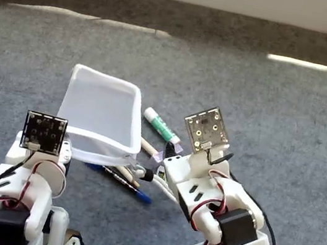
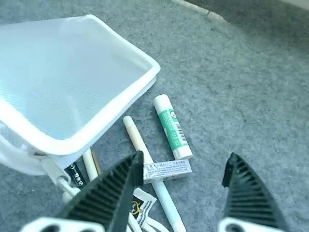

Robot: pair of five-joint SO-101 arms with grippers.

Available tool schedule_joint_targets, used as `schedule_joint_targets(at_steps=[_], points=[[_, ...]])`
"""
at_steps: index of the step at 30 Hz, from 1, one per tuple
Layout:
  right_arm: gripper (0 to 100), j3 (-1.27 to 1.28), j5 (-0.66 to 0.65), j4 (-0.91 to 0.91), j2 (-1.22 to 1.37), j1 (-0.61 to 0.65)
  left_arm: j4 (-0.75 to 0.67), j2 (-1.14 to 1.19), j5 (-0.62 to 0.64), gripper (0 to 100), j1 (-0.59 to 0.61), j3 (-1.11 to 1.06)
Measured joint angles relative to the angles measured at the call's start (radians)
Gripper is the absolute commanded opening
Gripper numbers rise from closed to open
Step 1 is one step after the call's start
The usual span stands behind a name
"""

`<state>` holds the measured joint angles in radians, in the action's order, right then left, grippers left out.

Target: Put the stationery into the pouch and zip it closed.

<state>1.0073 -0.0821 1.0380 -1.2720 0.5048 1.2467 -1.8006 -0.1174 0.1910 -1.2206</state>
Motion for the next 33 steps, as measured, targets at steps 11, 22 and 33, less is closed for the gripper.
schedule_joint_targets(at_steps=[11, 22, 33], points=[[24.8, 0.000, 0.000, -0.018, 0.000, 0.000, 0.133, 0.124, -0.002, 1, 0.005, 0.203], [24.8, 0.000, 0.000, -0.018, 0.000, 0.000, 0.135, 0.489, 0.008, 1, 0.107, 0.391], [24.8, -0.009, 0.000, -0.018, 0.164, 0.000, 0.158, 0.649, 0.044, 1, 0.147, 0.440]])
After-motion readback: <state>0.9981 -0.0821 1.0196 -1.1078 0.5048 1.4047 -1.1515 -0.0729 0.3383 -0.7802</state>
